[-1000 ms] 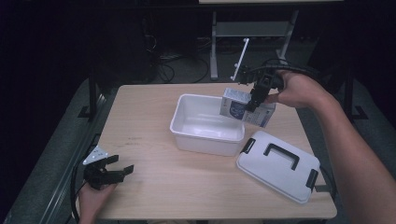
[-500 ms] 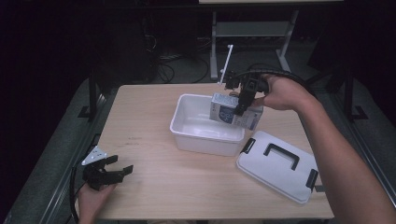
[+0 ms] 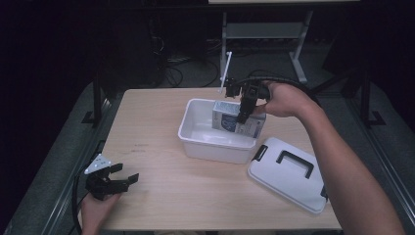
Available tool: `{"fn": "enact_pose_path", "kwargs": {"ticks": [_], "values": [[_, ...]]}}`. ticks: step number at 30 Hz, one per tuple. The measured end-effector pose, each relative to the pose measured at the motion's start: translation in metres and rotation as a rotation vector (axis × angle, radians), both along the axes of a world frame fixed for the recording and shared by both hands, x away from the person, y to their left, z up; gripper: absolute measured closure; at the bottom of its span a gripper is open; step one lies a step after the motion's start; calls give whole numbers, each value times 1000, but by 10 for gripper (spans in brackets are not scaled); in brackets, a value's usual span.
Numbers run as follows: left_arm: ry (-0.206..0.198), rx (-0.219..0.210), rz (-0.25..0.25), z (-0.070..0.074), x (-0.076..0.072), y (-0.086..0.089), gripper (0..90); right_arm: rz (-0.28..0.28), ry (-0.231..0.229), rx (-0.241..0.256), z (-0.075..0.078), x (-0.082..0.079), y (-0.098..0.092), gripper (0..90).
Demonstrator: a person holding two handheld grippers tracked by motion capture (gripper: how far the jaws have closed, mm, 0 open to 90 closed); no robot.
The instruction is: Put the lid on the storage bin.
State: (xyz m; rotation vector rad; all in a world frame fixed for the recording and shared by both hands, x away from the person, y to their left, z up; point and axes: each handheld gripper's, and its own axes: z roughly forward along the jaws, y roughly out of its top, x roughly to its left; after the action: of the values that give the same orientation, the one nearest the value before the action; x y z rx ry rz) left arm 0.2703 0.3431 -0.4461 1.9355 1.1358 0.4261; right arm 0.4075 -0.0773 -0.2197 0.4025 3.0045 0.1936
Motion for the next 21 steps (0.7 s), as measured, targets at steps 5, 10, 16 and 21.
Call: {"fn": "enact_pose_path", "kwargs": {"ticks": [5,10,16,21], "values": [[-3,-2,1,0,0,1,164,8,1,3,-3,1,5,554],[-4,1,1,0,0,1,164,13,3,-8,-8,3,10,553],[0,3,-1,0,-1,1,164,19,9,-10,-14,4,15,553],[0,2,-1,0,-1,2,164,25,10,-11,-18,5,18,553]]}}
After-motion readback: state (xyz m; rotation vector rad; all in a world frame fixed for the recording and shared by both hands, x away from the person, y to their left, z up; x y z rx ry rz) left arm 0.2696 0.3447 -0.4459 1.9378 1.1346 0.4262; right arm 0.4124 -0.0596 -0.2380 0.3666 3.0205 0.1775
